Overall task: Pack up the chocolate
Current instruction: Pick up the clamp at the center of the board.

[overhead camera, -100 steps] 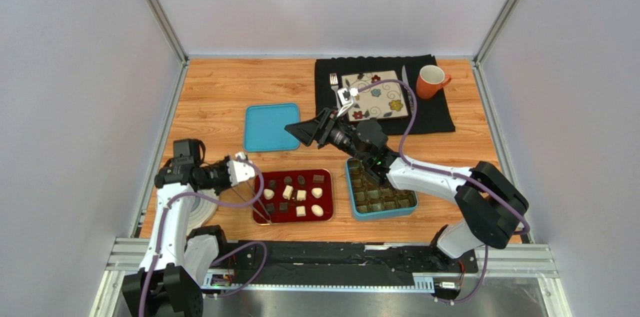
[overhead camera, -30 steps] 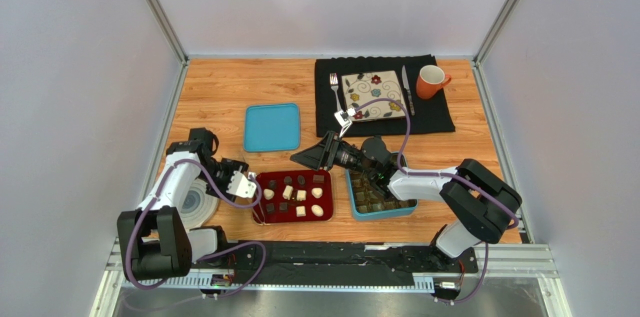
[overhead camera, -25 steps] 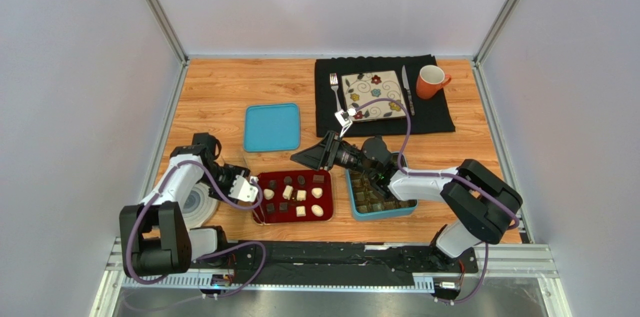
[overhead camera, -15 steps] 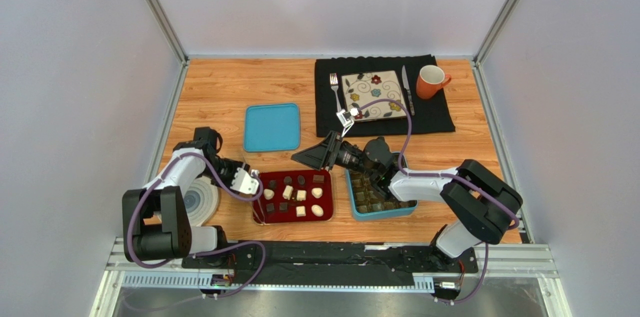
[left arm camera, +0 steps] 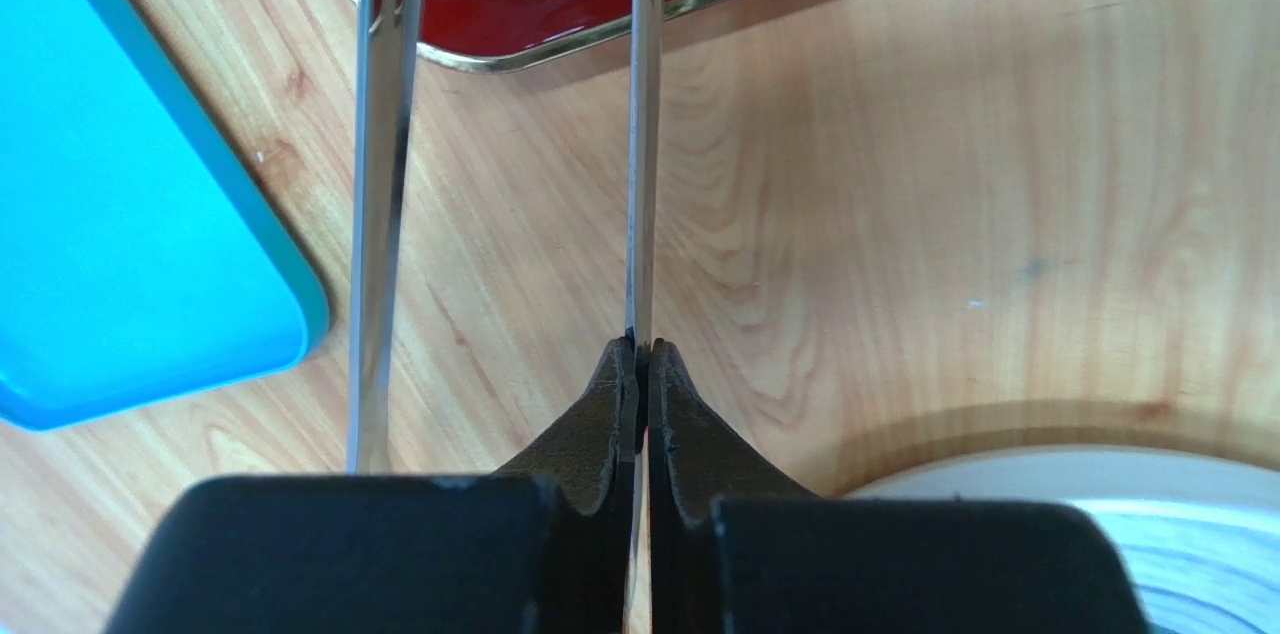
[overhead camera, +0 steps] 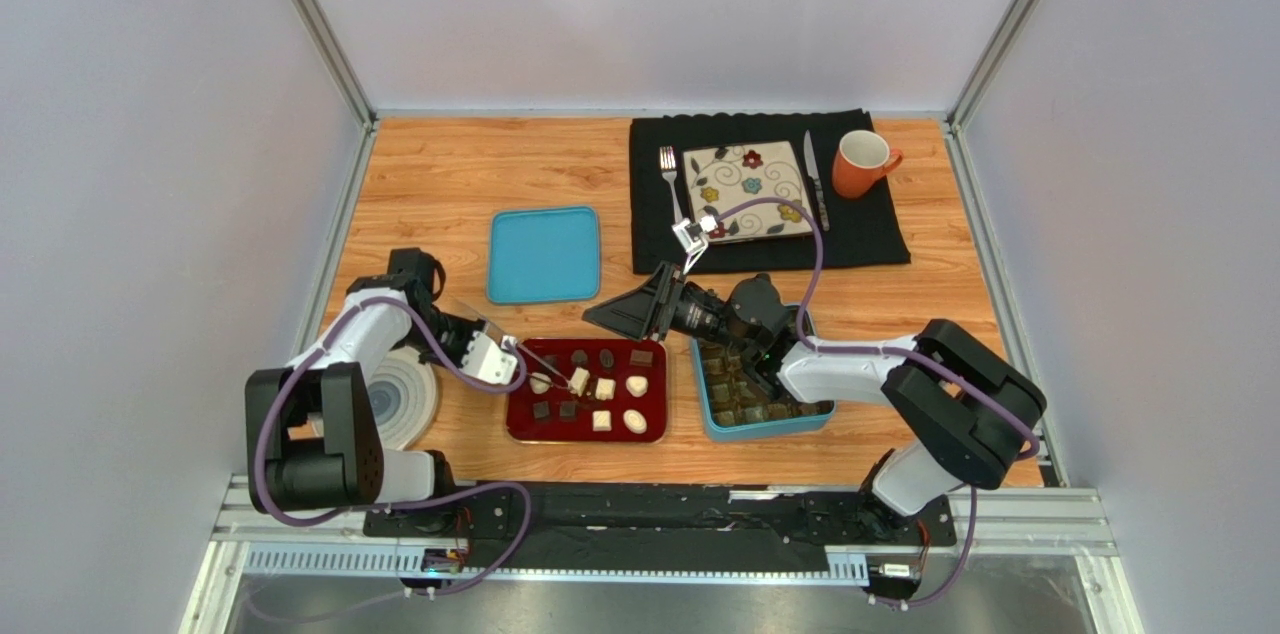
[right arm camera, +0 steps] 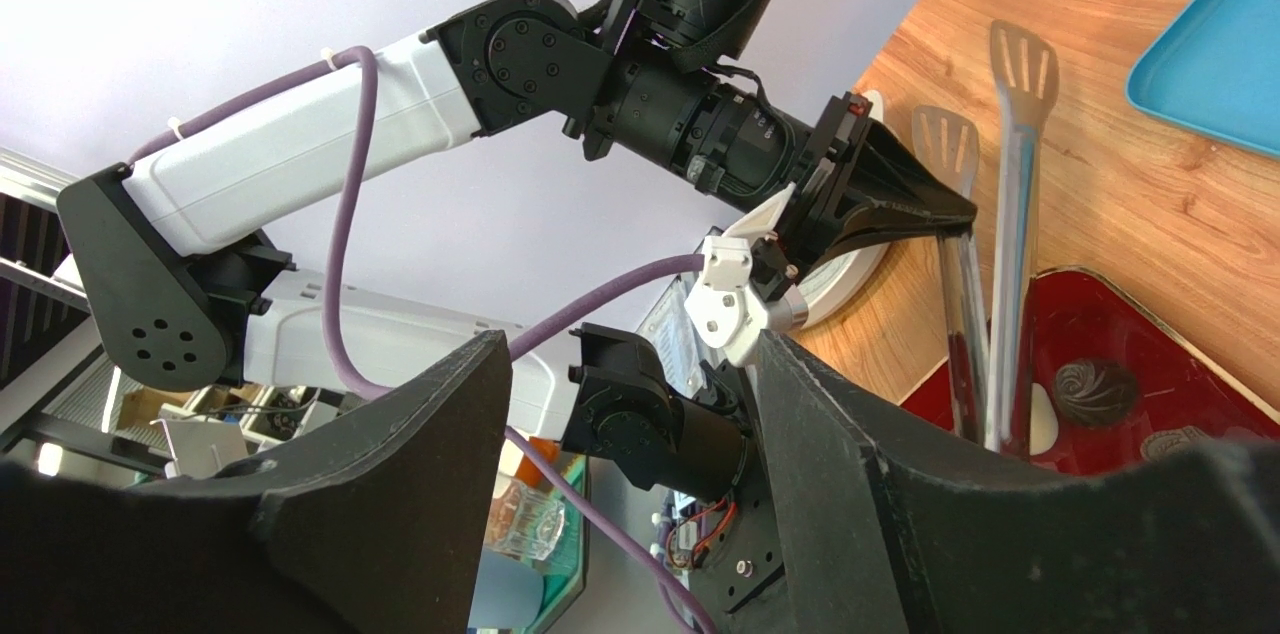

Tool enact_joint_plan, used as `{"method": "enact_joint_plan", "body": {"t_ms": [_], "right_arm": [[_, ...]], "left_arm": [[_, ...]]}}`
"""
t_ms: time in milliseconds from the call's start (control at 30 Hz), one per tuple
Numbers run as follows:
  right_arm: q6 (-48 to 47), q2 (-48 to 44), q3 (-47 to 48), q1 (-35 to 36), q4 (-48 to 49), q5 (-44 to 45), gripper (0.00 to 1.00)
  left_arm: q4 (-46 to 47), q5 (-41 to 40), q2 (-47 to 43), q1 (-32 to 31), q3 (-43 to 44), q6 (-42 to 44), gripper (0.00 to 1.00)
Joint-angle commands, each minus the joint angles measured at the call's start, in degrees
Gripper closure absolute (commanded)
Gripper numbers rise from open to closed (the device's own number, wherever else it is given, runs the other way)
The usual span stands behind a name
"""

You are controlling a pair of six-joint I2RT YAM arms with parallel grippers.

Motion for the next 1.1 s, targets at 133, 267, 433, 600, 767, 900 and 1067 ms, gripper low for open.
{"method": "enact_joint_plan", "body": {"t_ms": [133,267,433,600,767,900,1067], "right_arm": [[-8.4,-7.8,5.5,0.1,-11.4,-0.3,0.34],[-17.6,-14.1,10.2,-0.6,-24.4,1.8,0.25],[-29.3,-24.0,13.9,-1.5,-42.6,8.5,0.13],[-38.5,-34.0,13.1,-1.5,-54.4,13.4,0.05],[-40.5,-35.8,8.6,-1.5,-53.5,8.3,0.01],[-42.5,-31.0,9.5,-1.5,-52.9,2.5,0.00],[-44.8,-25.6,14.4,-1.5,-52.9,-2.0,0.00]], "left_arm": [[-23.5,7.2,-3.3,-0.1,13.1,3.0,0.99],[-37.0,20.5,-3.4,-0.1,27.3,-3.3,0.99],[-38.5,34.0,-3.7,-0.1,33.4,-26.7,0.99],[-32.0,49.0,-3.0,-0.1,32.4,-58.8,1.00],[-32.5,68.5,-0.6,-0.1,31.6,-72.2,1.00],[-32.3,75.6,1.5,-1.6,32.7,-81.3,1.00],[-24.3,78.2,-1.9,-6.4,30.0,-92.9,1.00]]}}
